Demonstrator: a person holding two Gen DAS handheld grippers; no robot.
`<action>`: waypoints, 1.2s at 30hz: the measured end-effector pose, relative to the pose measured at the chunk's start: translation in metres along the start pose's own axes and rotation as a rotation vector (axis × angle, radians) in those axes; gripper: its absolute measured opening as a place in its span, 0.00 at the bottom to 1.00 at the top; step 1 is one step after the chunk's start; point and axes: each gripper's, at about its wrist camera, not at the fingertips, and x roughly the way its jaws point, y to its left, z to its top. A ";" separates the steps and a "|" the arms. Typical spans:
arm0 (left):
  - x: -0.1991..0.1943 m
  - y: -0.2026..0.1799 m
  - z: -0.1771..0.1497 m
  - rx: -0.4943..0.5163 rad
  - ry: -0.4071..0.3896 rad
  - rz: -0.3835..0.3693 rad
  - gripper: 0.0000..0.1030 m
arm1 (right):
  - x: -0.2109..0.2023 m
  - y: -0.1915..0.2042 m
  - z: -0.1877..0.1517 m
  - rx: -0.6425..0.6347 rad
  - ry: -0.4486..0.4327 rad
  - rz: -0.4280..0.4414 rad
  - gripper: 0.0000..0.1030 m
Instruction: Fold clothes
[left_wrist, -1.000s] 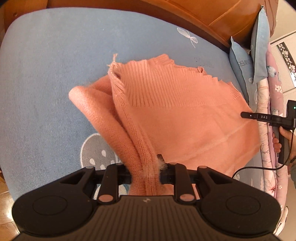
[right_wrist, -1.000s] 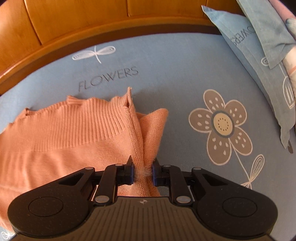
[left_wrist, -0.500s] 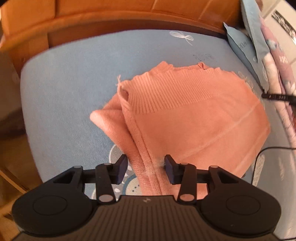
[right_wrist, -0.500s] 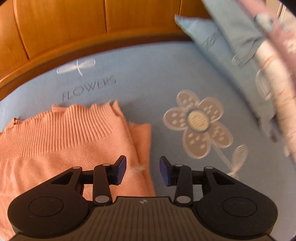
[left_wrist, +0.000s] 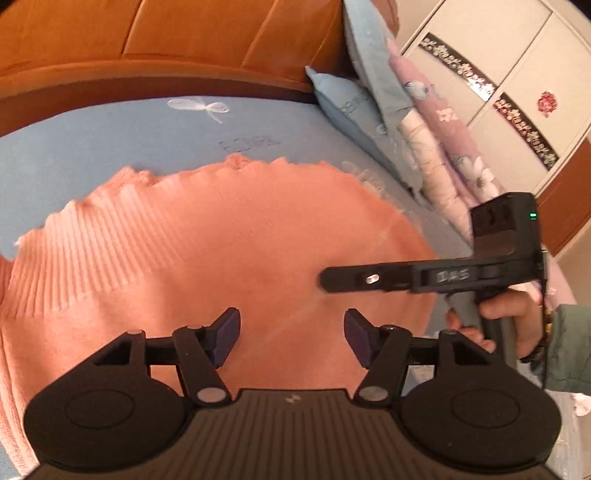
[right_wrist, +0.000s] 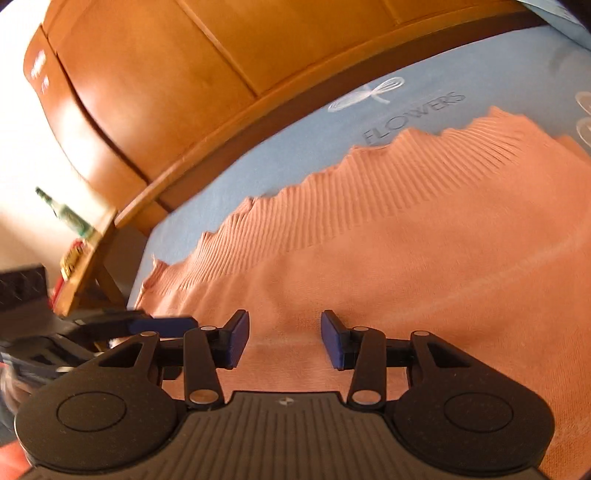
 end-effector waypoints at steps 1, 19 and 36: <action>-0.004 0.008 -0.006 0.006 -0.036 -0.036 0.60 | -0.004 -0.006 -0.001 0.007 -0.015 0.012 0.45; -0.034 -0.056 -0.021 0.273 -0.002 -0.030 0.71 | -0.037 0.042 0.000 -0.179 0.022 -0.060 0.65; -0.057 -0.013 -0.071 0.032 0.125 -0.016 0.74 | -0.043 0.043 -0.053 -0.176 0.162 -0.202 0.71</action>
